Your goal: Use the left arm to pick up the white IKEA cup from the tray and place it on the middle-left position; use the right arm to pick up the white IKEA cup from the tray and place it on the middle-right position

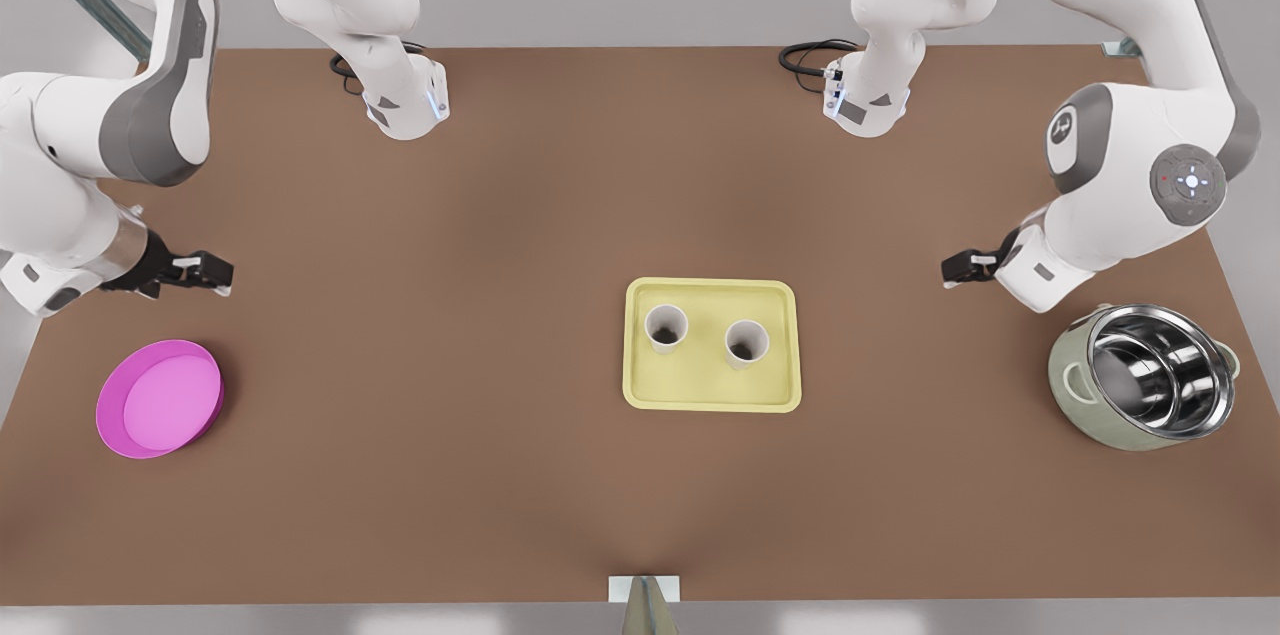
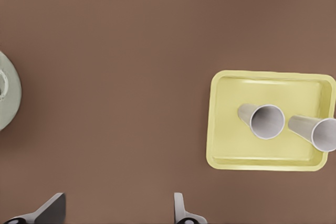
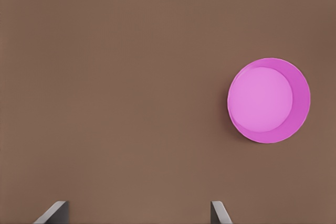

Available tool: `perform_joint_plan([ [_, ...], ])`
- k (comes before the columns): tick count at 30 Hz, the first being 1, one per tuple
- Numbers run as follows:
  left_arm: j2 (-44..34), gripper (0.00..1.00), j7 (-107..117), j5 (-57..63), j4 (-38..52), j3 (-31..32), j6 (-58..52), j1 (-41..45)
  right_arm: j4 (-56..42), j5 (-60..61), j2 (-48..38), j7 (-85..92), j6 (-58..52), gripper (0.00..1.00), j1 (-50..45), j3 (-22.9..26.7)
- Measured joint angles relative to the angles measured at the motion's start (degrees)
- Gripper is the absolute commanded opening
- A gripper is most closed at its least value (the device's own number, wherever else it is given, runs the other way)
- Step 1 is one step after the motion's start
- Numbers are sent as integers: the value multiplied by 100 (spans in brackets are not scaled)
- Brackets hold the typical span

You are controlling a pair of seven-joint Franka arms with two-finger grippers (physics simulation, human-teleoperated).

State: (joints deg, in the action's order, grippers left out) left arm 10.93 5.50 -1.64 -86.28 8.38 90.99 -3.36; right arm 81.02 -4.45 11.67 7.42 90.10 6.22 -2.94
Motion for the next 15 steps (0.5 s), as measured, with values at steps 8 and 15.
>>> perform_joint_plan([
  [8,158,100,26,42,19,577,371,261,-1,6,1081,186,248,100,-1396,-105],
  [15,1418,100,688,723,2,958,978,1307,-1,281,1873,-580,1116,100,-2855,-445],
])
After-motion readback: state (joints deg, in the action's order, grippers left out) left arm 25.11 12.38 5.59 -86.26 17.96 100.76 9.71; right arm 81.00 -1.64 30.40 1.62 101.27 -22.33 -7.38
